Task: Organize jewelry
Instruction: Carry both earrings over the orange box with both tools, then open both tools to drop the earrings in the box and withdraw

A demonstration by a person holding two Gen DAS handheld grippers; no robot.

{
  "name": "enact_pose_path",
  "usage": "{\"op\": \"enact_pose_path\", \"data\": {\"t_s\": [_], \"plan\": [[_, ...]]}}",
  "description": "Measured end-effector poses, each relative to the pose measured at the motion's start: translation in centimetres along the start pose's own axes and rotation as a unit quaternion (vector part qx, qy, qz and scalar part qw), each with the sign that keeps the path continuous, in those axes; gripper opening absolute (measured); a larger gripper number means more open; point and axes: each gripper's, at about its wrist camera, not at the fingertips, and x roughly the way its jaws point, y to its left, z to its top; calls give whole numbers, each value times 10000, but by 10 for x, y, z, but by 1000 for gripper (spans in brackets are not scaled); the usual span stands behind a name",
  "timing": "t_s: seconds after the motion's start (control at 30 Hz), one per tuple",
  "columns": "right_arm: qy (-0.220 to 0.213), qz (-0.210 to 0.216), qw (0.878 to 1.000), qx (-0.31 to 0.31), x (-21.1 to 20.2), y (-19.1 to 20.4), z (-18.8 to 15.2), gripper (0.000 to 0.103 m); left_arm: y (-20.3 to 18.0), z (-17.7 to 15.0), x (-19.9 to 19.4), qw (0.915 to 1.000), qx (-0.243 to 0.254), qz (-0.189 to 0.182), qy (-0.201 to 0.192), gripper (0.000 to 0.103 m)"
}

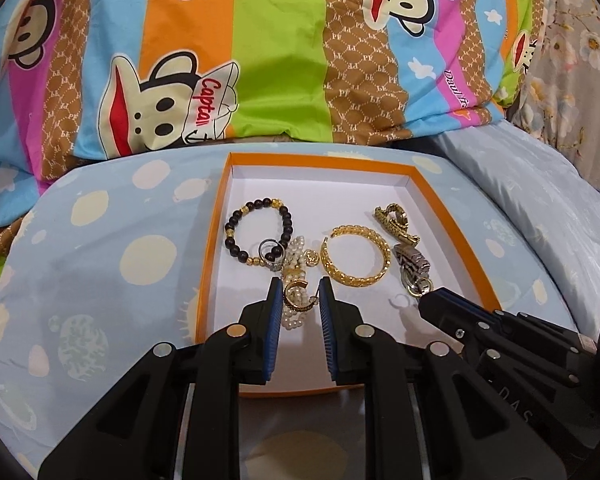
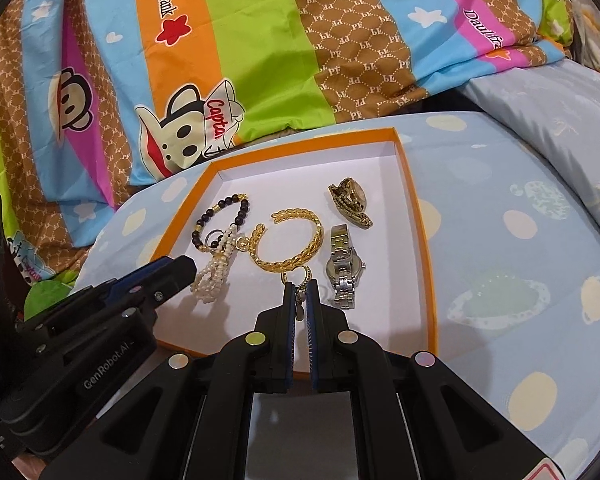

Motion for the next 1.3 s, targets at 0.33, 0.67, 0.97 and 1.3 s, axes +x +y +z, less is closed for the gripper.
{"op": "enact_pose_path", "data": {"t_s": [0.33,0.67,0.97,1.3], "plan": [[-7,-150,9998,-138,7,3,1,5,3,0,13,9999,-29,7,98,18],[-87,-235,9995,-168,7,2,0,9,2,-1,16,9999,-15,62,132,18],[-210,-204,9995,-110,2,1,0,21,2,-2,12,9999,-57,88,51,36],[-532,-150,9985,3,-16,-4,1,28,9,6,-9,9993,-244,38,-293,37]]}}
